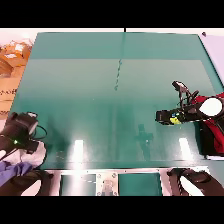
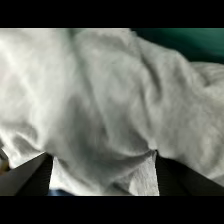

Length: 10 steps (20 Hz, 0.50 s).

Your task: Fold the shirts.

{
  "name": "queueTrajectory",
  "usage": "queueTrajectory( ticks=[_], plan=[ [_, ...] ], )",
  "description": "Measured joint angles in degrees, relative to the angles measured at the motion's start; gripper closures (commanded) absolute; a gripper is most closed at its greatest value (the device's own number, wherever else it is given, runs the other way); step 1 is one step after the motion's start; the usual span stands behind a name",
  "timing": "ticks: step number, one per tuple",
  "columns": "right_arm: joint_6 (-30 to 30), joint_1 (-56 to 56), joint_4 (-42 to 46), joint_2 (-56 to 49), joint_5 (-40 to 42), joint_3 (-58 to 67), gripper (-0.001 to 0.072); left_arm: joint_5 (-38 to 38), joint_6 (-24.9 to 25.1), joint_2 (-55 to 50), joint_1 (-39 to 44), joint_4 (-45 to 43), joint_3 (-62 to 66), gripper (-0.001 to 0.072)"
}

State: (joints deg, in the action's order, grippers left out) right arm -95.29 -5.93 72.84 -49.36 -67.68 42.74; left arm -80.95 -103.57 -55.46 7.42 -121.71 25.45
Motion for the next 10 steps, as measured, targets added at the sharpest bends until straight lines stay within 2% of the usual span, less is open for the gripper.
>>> queueTrajectory(
  ticks=[2,4,10],
  plan=[
    [0.0,0.0,0.0,0.0,0.0,0.0,0.0702,4.0,1.8,-1.8,0.0,-0.6,-2.3,0.0255],
    [0.0,0.0,0.0,0.0,0.0,0.0,0.0703,7.3,3.3,-3.5,0.0,-1.2,-3.5,0.0679],
    [0.0,0.0,0.0,0.0,0.0,0.0,0.0702,10.8,8.6,-6.0,0.0,-0.2,1.6,0.0686]
  ],
)
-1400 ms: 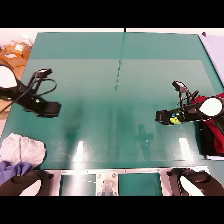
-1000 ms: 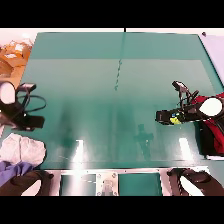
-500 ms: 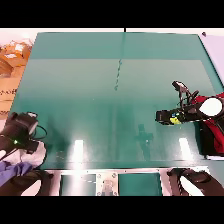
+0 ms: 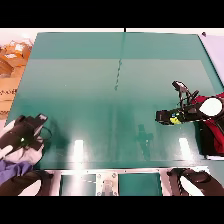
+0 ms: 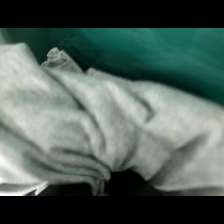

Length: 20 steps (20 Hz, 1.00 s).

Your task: Fold the shirts.

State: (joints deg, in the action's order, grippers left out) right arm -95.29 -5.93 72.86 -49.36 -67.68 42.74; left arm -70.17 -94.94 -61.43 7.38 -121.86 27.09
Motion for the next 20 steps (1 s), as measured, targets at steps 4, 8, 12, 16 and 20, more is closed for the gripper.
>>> queueTrajectory(
  ticks=[4,8,12,16,20],
  plan=[
    [0.0,0.0,0.0,0.0,1.9,0.0,0.0703,-7.3,4.3,-0.2,0.0,7.0,17.8,0.0687],
    [0.0,0.0,-0.7,0.0,3.2,0.0,0.0703,-13.5,5.8,-0.3,0.1,21.0,39.6,0.0687],
    [0.0,0.0,-1.4,0.0,3.8,0.0,0.0703,-9.8,6.1,-0.8,5.5,36.5,51.2,0.0687],
    [0.0,0.0,-1.8,0.0,5.3,0.1,0.0669,-0.6,7.1,-8.1,17.0,47.5,53.7,0.0462],
    [0.0,0.1,-1.8,0.0,5.9,1.6,0.044,3.2,7.9,-19.0,23.3,56.0,54.6,-0.0002]
  ],
)
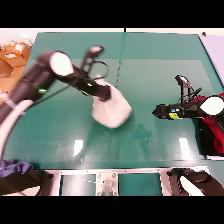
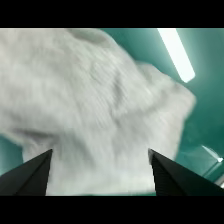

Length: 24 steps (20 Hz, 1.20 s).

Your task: Fold the shirts.

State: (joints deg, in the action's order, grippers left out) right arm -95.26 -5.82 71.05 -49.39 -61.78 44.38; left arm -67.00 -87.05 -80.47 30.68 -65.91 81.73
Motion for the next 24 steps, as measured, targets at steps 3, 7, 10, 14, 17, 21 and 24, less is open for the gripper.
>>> queueTrajectory(
  ticks=[3,7,10,14,17,21,24],
  plan=[
    [0.4,1.7,-0.2,-1.1,0.2,2.9,0.0415,-4.1,0.7,-3.8,-1.2,2.4,0.7,-0.0001],
    [3.9,5.9,-3.7,-6.3,-0.1,5.9,0.0273,-8.8,1.2,-5.7,-7.8,1.6,0.9,-0.0001],
    [5.7,6.7,-7.3,-11.1,-1.5,5.6,0.0273,-3.9,1.4,-7.2,-12.8,1.5,0.9,-0.0001],
    [6.5,4.8,-10.3,-14.9,-0.9,-0.5,0.0275,3.7,2.6,-12.9,-15.7,5.0,0.7,-0.0001],
    [7.0,2.6,-13.9,-16.8,2.4,-5.1,0.0281,8.3,6.0,-18.3,-16.4,12.2,0.7,0.0],
    [9.4,-2.4,-19.3,-20.5,7.2,-7.5,0.0345,13.7,10.8,-23.9,-16.3,22.4,0.7,0.0034],
    [11.0,-5.2,-22.0,-23.3,9.9,-7.6,0.0613,16.4,12.6,-26.3,-15.1,26.1,0.8,0.0684]
  ],
)
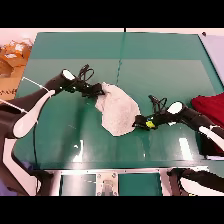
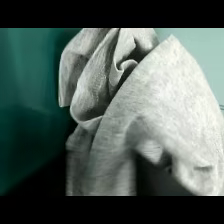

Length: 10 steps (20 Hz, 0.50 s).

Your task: Fold the shirts.

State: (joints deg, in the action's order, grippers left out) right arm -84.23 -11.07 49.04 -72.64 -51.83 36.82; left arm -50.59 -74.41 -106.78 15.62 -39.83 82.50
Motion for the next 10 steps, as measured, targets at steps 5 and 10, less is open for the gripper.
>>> queueTrajectory(
  ticks=[5,10],
  plan=[
    [5.0,3.1,-0.9,-1.2,-0.9,3.7,0.0703,-2.8,2.3,-0.3,-0.5,1.6,3.3,0.0686],
    [7.5,13.4,-0.6,2.1,-9.4,17.0,0.0703,-13.8,-1.0,9.1,-3.1,-7.2,9.5,0.0685]
  ],
)
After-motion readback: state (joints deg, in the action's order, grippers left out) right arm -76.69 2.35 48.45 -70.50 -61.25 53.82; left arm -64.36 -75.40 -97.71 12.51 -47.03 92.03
